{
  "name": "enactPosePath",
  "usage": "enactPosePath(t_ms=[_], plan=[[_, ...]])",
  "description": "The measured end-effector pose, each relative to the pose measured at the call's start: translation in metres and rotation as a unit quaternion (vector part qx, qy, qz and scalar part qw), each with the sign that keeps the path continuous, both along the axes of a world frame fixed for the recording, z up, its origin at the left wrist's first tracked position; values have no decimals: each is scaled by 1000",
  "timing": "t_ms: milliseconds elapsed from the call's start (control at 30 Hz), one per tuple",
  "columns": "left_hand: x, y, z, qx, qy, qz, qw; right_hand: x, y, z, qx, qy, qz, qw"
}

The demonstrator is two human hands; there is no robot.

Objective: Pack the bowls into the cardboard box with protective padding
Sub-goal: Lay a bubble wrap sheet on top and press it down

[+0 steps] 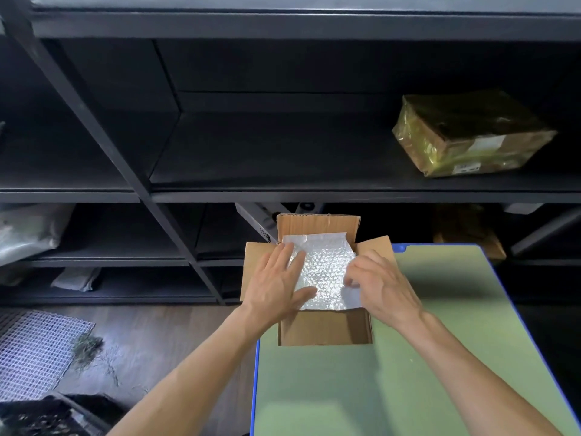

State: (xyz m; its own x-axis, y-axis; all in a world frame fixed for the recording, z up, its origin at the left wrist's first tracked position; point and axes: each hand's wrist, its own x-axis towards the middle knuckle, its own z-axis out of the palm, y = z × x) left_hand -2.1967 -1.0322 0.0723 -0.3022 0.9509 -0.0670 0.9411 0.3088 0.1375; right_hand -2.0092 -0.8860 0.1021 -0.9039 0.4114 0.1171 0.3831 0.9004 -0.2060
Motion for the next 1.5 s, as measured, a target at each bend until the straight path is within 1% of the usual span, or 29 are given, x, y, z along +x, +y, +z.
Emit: enactPosePath(t_ms=[67,200,267,333,400,500,633,767,867,933,967,1067,1167,1300,1500], plan=[[0,0,0,-15,24,0,1000,-12,-4,10,-12,-18,-7,1000],[-6,1,-3,-32,44,-8,998,-38,-6,11,-61,-157,35,985],[-14,-1,-2,-28,36,-27,999,-41,-2,8,-58,-175,39,982],[-26,-4,1,-44,5,-50,998,-39,4,9,-55,-192,35,979],[-38,-3,4,-58,-3,-76,995,-38,8,16,-46,-217,42,974],[-46,1,10,-80,19,-92,992,-40,15,23,-32,-238,50,969],[-33,5,21,-102,65,-90,989,-42,21,24,-22,-284,56,957],[-27,8,17,-125,70,-84,986,-40,21,25,-6,-282,54,958],[-29,7,21,-163,16,-79,983,-34,23,25,9,-275,47,960],[-29,8,25,-158,-2,-75,985,-31,25,26,11,-276,45,960],[-29,8,25,-143,9,-77,987,-31,26,26,9,-278,45,960],[-30,8,18,-84,82,-97,988,-33,31,25,12,-280,51,959],[-33,8,11,-58,118,-109,985,-33,34,19,37,-291,59,954],[-33,12,12,-61,133,-111,983,-33,36,13,74,-295,74,950],[-36,11,7,-58,139,-109,983,-29,33,18,76,-300,86,947]])
